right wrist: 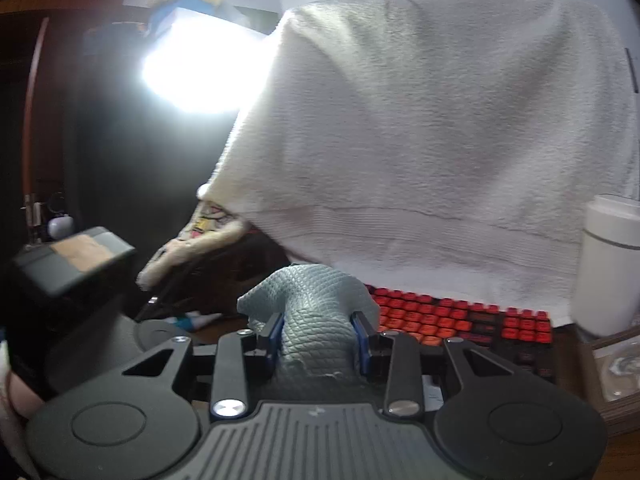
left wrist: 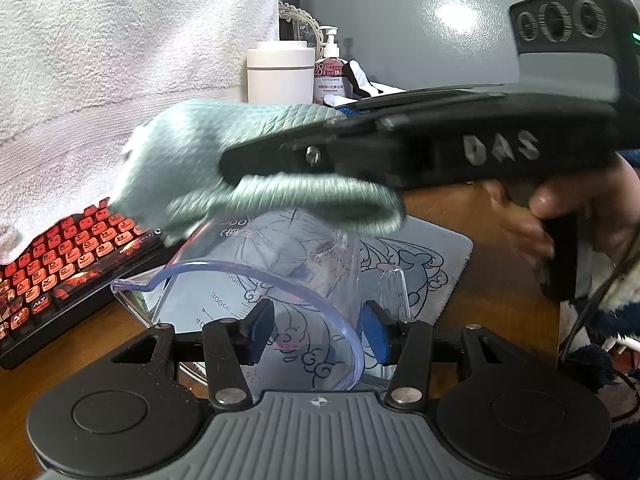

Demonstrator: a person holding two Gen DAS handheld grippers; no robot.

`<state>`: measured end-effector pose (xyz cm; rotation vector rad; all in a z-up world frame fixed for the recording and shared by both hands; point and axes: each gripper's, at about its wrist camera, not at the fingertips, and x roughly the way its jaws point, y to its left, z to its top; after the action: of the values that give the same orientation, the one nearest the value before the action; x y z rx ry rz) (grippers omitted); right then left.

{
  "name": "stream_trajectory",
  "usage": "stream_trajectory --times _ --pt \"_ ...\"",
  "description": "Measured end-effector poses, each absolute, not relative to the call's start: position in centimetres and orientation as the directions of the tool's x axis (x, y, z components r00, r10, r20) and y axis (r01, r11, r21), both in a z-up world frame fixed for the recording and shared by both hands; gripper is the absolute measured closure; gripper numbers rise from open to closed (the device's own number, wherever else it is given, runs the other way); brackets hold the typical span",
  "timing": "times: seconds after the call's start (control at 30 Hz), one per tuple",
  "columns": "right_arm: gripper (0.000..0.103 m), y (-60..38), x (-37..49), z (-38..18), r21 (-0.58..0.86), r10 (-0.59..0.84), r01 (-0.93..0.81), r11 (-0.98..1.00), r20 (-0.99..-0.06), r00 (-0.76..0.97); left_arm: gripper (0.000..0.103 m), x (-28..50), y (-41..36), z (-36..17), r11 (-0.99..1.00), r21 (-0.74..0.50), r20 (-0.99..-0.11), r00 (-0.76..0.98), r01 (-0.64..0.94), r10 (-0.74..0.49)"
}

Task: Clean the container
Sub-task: 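Wipe the cloth back and forth over the jug's rim, right tool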

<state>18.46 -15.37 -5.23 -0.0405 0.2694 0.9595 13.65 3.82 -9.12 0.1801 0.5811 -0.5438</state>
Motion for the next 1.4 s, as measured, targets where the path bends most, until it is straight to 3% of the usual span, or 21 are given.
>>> stream_trajectory --times 0.23,0.5,0.97,1.4 --pt "0.069 -15.3 18.9 -5.1 0.130 0.781 -0.781 0.610 -0.262 0.566 0.054 13.6 3.9 -9.1 0.845 0.015 -0.566 0.701 0.535 -0.434" --pt "0.069 -14.0 17.2 -4.9 0.118 0.845 -0.853 0.509 -0.260 0.468 0.055 13.5 3.8 -9.0 0.845 0.017 -0.566 0.702 0.535 -0.433" --pt "0.068 -17.1 19.1 -5.6 0.166 0.767 -0.753 0.636 -0.236 0.596 0.054 12.0 0.8 -8.7 0.844 0.019 -0.566 0.702 0.535 -0.432" --pt "0.068 -16.2 16.1 -5.8 0.136 0.846 -0.843 0.521 -0.211 0.489 0.054 10.1 -2.9 -8.4 0.844 0.019 -0.566 0.702 0.535 -0.432"
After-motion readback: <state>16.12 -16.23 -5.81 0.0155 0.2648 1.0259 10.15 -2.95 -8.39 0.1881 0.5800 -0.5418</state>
